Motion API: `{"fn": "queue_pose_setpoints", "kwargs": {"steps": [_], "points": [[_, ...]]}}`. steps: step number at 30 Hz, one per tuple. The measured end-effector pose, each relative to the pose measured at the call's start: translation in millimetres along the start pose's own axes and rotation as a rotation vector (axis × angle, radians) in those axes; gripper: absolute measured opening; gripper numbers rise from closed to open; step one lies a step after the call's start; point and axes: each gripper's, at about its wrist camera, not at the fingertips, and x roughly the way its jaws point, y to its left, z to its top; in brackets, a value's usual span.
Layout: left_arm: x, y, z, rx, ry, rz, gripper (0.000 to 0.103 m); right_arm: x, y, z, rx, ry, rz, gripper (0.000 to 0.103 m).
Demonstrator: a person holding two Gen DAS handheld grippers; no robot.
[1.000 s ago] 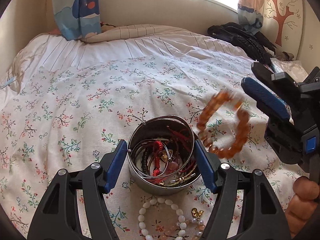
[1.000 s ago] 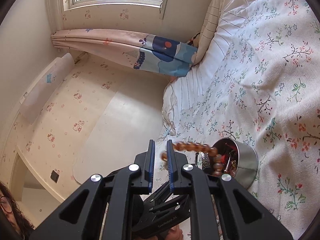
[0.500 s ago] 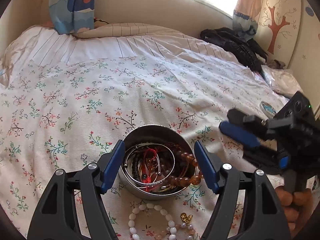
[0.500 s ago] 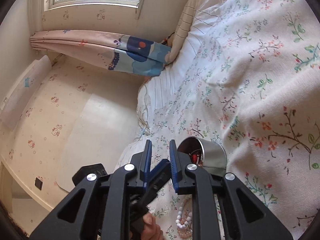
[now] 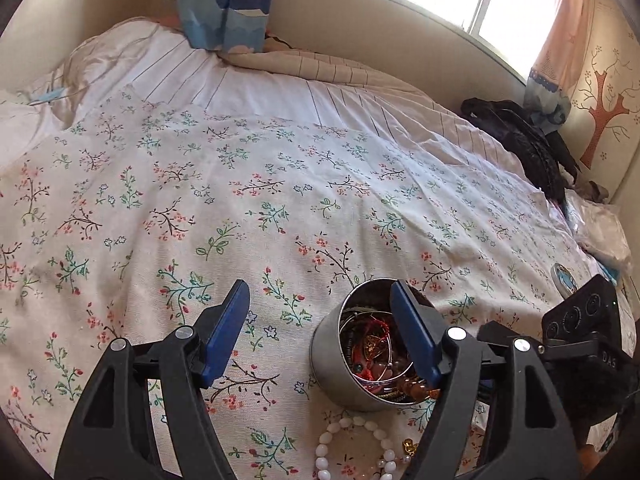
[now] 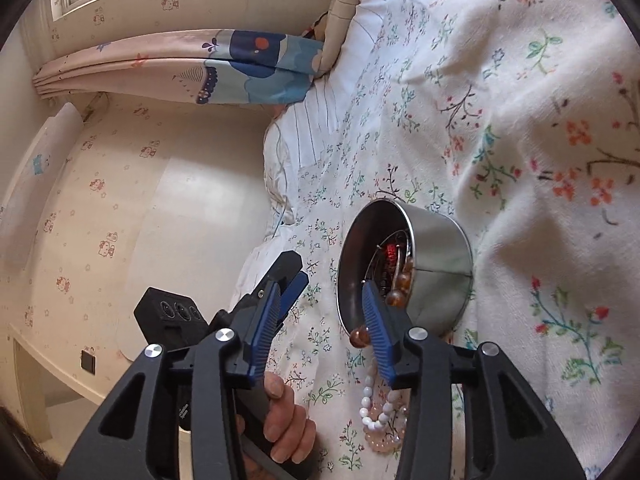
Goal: Organize jewelry
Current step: 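Withdraw the open right tool from the silver tin, then move the open left tool over the white-bead bracelet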
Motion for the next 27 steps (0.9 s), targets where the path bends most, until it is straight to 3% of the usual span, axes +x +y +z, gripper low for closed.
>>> {"fn": "queue_pose_setpoints", "kwargs": {"steps": [4,10,14,20,27], "points": [[0.4,2.1,-1.2,-0.006,0.004,0.017,0.071,-6.4,9.5,-3.3,-0.056,-0.008,-0.055,0.053],[-3.5,4.5,-5.6,0.0,0.011,0.035,0.072,-21.7,14.3,-9.9,-0.053,-0.037,-0.041,0.058],[-11.1,6.5,-13.1,0.014,0.017,0.049,0.074,-37.3,19.2,-14.5,-0.079,-0.086,-0.112,0.066],[-23.9,5.0,-30.4,0.079,0.059,0.084,0.075,-50.8,32.4,-35.9,-0.192,-0.097,-0.341,0.07],[-31.4,-2.7,-59.2,0.223,0.14,0.157,0.076,-10.9,48.7,-80.3,-0.471,0.073,-0.67,0.075]]}}
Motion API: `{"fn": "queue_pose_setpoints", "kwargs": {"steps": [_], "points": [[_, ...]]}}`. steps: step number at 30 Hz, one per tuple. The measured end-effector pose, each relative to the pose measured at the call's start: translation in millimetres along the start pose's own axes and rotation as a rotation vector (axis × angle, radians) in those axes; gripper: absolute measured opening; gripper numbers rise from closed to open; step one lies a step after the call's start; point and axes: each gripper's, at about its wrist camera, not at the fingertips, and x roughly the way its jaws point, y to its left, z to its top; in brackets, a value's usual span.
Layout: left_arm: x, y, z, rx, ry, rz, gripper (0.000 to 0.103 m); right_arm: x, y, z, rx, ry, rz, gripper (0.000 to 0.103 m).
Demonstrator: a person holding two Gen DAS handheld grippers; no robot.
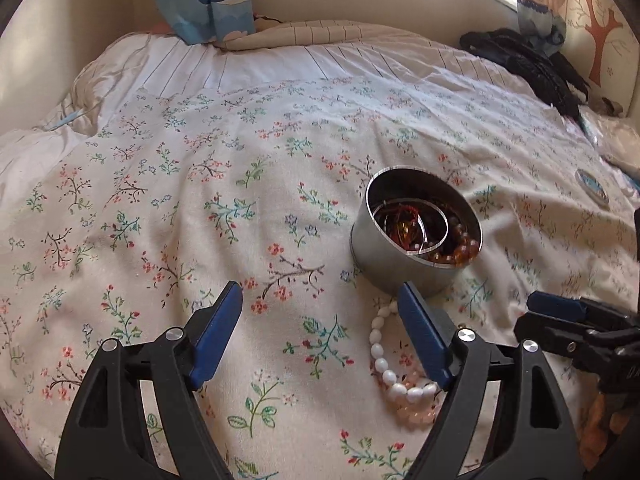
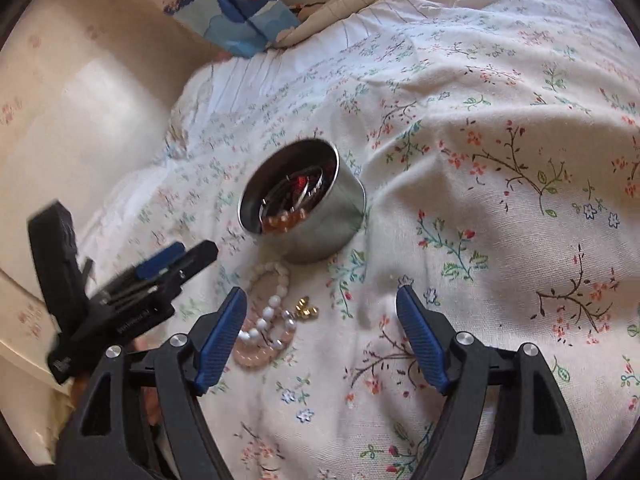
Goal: Organize jewelry
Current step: 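Move the open left tool over the white-bead bracelet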
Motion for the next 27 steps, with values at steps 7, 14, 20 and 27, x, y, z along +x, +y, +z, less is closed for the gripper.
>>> {"fn": "queue_pose_setpoints", "kwargs": {"steps": [7,14,20,27], "points": [[15.9,-16.1,-12.9,0.1,0.076,0.068,0.076,28.7,28.0,-9.2,-0.219,0.064,-0.209,0.08],[24.6,-27.9,-21.5,0.205,0.096,0.172,0.076,19.8,19.1,-16.2,-0.245,0.052,-0.472,0.087],[4.1,-26.6,-38.2,0.258,0.066,0.259,0.076,-13.6,-15.1,-27.1,-0.13,0.013,-0.508,0.087],[-15.2,-24.1,-32.2,0.226,-0.031,0.208,0.076,-29.5,4.9,-18.8,-0.141,-0.09,-0.229,0.087]]}}
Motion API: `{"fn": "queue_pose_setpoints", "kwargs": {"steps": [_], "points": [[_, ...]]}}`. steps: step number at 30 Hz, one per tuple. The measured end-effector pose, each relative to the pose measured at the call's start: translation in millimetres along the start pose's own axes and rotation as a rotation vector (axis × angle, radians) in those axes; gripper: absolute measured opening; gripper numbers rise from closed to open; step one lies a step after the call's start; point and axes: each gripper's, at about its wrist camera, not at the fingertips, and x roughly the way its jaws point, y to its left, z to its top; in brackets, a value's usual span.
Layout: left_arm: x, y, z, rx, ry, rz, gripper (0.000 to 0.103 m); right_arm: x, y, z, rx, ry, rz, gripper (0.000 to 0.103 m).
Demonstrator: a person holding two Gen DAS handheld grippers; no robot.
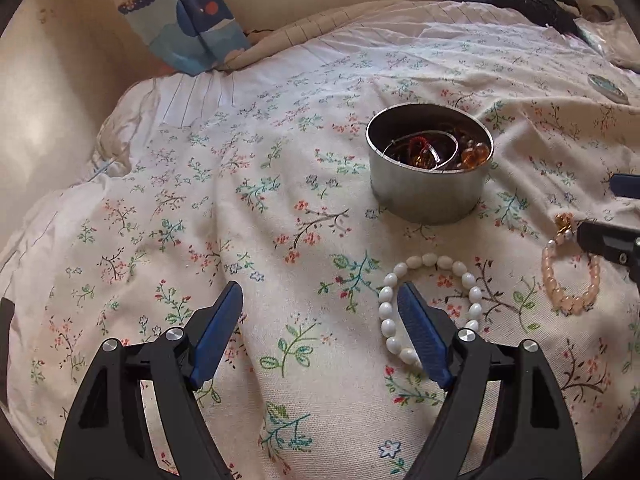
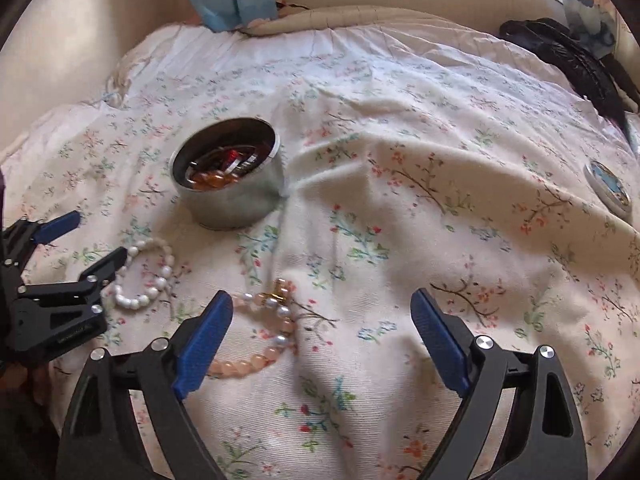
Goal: Organize jewelry
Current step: 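Move the open left tool over the white-bead bracelet, then close the left tool on the white-bead bracelet while the right tool grasps the pink-bead bracelet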
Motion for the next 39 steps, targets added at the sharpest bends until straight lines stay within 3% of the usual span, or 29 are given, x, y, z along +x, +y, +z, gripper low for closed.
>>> {"fn": "queue_pose_setpoints", "kwargs": {"steps": [2,4,5,6,9,12,17,19,21,26,36,39], "points": [[-6.4,-4.8,3.9,0.017,-0.055,-0.011,0.076,-0.1,5.7,3.0,-0.002,-0.012,0.114,0.087],[-8.3,-9.6,7.9,0.025,-0.081,-0.032,0.074,8.1,9.4,1.1,-0.004,0.035,0.114,0.082],[-6.9,-11.1,8.9,0.027,-0.079,-0.046,0.073,14.0,6.6,0.0,0.008,0.069,0.099,0.073],[-4.1,-13.3,9.3,0.033,-0.067,-0.058,0.071,16.5,5.2,-2.4,0.031,0.088,0.093,0.065],[8.1,-15.2,9.6,0.041,-0.015,-0.094,0.065,21.9,-5.4,-6.5,0.082,0.118,0.099,0.059],[19.7,-16.7,6.0,0.033,0.057,-0.137,0.046,17.2,3.6,-5.9,0.047,0.092,0.113,0.055],[23.4,-18.3,3.1,0.03,0.074,-0.151,0.041,26.5,9.5,-5.9,0.013,0.126,0.084,0.055],[23.6,-19.2,1.7,0.029,0.077,-0.143,0.041,13.6,8.7,-4.0,0.003,0.061,0.072,0.049],[23.2,-18.1,1.0,0.023,0.076,-0.141,0.041,-2.0,13.5,-1.9,-0.019,-0.015,0.117,0.049],[24.8,-18.9,0.7,0.029,0.08,-0.14,0.042,31.4,13.0,-6.9,-0.003,0.144,0.106,0.049],[23.6,-18.6,2.5,0.027,0.079,-0.181,0.034,29.6,2.0,-10.6,0.07,0.151,0.136,0.045],[25.5,-19.1,1.4,0.023,0.098,-0.231,0.015,35.6,12.8,-10.1,0.004,0.168,0.066,0.041]]}}
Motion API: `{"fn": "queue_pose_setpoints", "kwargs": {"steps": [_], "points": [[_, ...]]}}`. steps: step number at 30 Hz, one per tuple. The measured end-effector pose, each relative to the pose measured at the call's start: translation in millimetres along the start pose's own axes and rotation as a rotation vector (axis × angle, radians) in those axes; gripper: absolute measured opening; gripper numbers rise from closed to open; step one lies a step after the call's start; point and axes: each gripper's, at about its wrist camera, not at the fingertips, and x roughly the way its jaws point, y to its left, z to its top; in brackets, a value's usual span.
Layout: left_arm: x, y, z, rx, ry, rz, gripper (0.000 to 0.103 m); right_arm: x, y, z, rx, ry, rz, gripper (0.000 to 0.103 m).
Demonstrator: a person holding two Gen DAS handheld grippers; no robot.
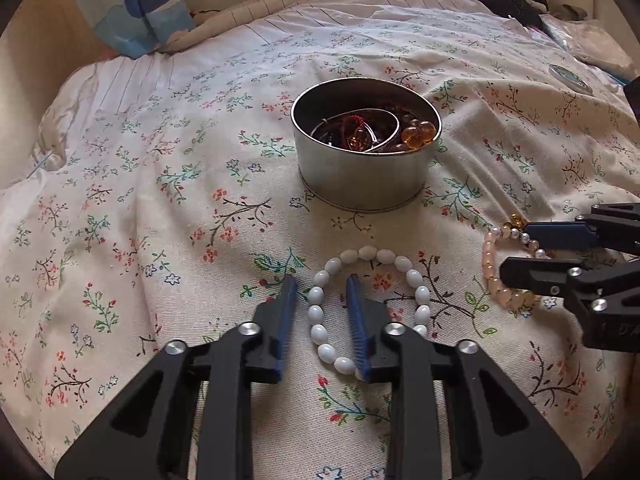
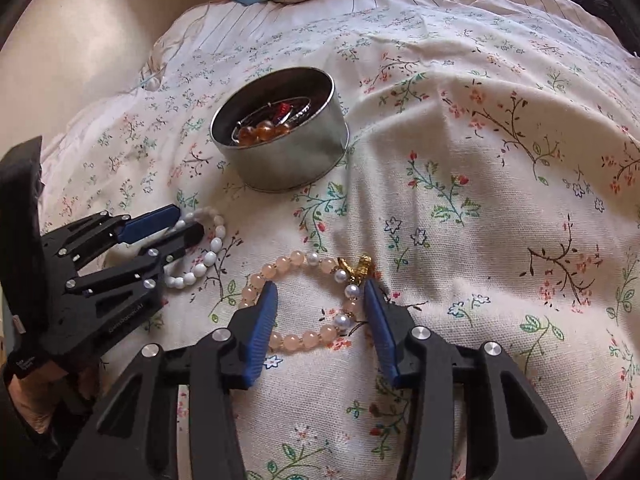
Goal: Organize jewelry
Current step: 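Close the left tool on the white-bead bracelet while the right tool grasps the pink-bead bracelet, then carry both bracelets over the silver tin with both tools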
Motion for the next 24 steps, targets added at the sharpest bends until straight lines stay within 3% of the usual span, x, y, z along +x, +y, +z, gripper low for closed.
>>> {"fn": "queue_pose_setpoints", "kwargs": {"steps": [1,3,5,9,14,20,24], "points": [[0.4,-2.2,-0.9,0.009,0.009,-0.022,0.007,-0.5,6.6,-0.6,-0.037,-0.001,-0.03,0.039],[-1.9,-7.7,-3.1,0.03,0.007,-0.04,0.007,-1.4,17.0,-2.1,-0.089,-0.002,-0.037,0.016],[-4.9,-7.4,-5.6,0.016,0.011,-0.083,0.007,-3.0,17.2,-2.5,-0.086,-0.005,-0.015,0.01],[-13.6,0.4,-9.8,-0.053,0.001,-0.153,0.007,-16.0,-1.7,-2.2,0.021,-0.051,0.101,0.009],[-35.0,16.1,-9.7,-0.171,-0.079,-0.263,0.007,-39.9,-16.2,-3.9,0.128,-0.137,0.236,0.009],[-44.4,26.0,-9.0,-0.239,-0.124,-0.303,0.007,-56.0,-26.1,-3.0,0.194,-0.216,0.372,0.009],[-55.4,22.5,-7.2,-0.226,-0.176,-0.265,0.007,-65.6,-30.3,-3.2,0.225,-0.267,0.477,0.009]]}}
